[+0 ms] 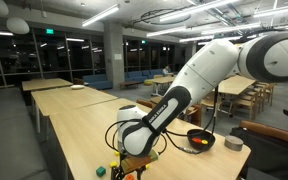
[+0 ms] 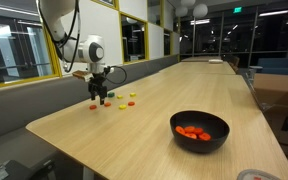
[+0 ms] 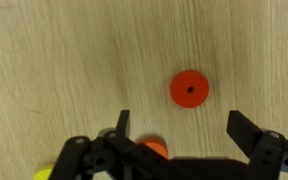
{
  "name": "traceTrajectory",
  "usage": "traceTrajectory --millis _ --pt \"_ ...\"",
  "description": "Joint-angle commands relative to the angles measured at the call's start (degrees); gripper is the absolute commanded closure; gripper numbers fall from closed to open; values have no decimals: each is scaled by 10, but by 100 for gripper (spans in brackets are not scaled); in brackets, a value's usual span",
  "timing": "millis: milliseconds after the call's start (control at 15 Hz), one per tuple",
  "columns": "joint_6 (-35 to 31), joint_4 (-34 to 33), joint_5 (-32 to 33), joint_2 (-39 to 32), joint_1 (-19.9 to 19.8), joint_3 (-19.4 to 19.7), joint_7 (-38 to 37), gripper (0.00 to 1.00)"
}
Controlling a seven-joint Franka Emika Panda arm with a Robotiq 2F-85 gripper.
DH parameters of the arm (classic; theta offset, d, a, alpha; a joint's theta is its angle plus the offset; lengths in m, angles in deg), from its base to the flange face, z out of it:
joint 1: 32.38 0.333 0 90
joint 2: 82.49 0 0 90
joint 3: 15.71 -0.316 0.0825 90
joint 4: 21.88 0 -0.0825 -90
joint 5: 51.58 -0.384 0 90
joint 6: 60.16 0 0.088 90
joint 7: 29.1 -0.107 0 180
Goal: Put some of the rings in the bowl
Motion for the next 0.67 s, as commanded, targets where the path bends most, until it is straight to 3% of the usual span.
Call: traceTrajectory --millis 0,600 --pt "-24 -1 14 -4 9 0 -19 0" --pt "-55 15 16 -10 25 3 -22 0"
